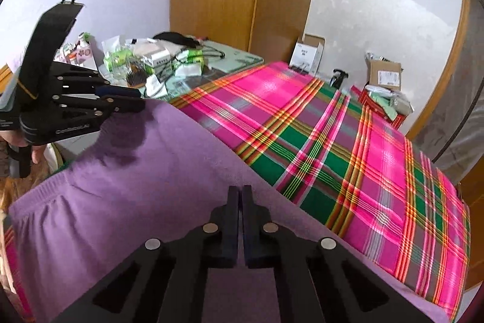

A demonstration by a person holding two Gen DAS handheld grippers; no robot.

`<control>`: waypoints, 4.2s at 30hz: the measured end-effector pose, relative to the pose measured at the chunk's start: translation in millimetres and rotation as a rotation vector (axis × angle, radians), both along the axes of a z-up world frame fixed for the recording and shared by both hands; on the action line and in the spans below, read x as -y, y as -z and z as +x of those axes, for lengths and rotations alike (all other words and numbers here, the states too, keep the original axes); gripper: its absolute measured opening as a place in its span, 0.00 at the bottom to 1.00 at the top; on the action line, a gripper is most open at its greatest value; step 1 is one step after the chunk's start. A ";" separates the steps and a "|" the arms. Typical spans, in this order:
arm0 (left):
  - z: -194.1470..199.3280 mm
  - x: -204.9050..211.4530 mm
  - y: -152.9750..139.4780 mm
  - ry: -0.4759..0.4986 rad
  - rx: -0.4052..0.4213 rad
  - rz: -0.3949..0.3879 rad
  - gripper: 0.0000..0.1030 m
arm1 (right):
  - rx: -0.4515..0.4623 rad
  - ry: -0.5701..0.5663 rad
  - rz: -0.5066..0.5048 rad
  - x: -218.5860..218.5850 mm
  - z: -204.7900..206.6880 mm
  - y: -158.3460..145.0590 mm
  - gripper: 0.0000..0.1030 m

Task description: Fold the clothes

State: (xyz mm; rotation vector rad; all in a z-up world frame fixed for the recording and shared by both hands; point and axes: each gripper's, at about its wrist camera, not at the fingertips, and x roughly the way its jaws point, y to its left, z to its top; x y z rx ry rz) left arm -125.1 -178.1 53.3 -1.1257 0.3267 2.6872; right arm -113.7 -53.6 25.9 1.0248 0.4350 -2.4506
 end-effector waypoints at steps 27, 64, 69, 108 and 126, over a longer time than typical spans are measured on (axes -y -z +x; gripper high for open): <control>132.8 -5.1 -42.7 0.009 -0.129 0.035 0.13 | -0.091 -0.009 -0.069 6.4 152.2 -33.7 0.02; 243.4 8.0 7.8 -0.062 -0.068 0.148 0.14 | 0.108 0.224 -0.331 -71.5 202.4 19.7 0.21; 256.4 11.8 8.7 -0.085 -0.049 0.172 0.15 | 0.169 0.302 -0.461 -103.1 196.6 23.4 0.36; 225.1 47.0 26.8 -0.365 0.229 0.822 0.43 | 0.171 0.503 -0.626 -149.1 212.1 32.3 0.03; 239.8 51.8 31.5 -0.397 0.239 0.904 0.43 | 0.089 0.421 -0.324 -163.8 265.3 -1.4 0.05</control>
